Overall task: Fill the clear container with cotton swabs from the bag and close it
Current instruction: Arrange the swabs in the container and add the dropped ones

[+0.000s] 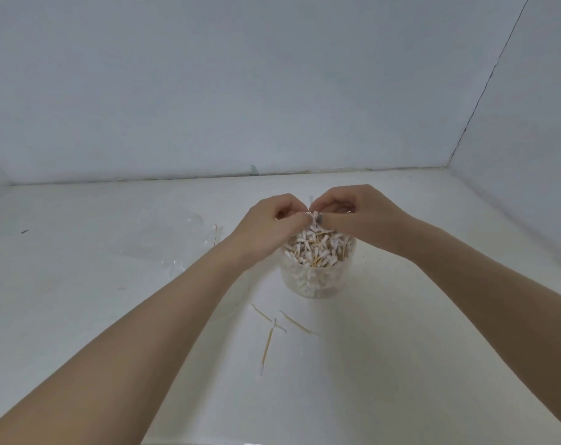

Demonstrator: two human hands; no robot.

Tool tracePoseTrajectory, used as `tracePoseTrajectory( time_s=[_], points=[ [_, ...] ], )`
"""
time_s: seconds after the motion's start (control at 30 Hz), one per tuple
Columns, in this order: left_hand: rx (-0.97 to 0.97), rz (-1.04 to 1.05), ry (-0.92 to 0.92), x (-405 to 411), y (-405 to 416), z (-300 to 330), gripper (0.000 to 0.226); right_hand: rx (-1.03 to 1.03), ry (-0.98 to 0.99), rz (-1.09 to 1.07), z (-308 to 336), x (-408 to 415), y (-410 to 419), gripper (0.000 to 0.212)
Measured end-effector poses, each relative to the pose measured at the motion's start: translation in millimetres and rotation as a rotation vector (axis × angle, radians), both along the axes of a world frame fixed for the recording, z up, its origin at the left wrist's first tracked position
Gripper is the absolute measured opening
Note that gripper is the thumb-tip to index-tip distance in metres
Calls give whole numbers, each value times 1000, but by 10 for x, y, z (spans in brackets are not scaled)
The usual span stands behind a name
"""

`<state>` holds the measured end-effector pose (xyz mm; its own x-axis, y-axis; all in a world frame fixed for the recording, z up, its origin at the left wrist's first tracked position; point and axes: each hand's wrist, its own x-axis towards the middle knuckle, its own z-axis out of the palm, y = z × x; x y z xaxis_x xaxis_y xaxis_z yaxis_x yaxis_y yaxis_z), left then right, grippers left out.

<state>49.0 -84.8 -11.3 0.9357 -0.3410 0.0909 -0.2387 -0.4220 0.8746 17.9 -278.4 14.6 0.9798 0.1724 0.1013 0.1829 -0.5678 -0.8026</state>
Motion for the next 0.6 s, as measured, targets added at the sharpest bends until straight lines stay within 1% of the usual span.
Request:
tracePoseTrajectory(
  time_s=[0.1,0.2,0.33,0.4,0.47,0.53,0.6],
  points=[
    [40,-42,-42,28,-3,15,10,-63,13,56,46,3,-61,24],
    [72,-54,-55,36,-23,49,7,-99,-15,52,64,24,-84,20],
    [107,-28,-91,34,17,62,16,-88,-39,18,82,45,-146,17],
    [76,-23,-130,30,14,77,18,-64,-66,-14,73,59,-161,20],
    [46,-29,-129,28,0,95,14,-73,-84,-28,56,69,-148,23],
    [65,-60,-119,29,-7,104,8,-162,-85,-16,55,61,-132,21],
    [93,-91,-93,33,-5,98,9,-261,-62,20,64,43,-118,17]
  ],
)
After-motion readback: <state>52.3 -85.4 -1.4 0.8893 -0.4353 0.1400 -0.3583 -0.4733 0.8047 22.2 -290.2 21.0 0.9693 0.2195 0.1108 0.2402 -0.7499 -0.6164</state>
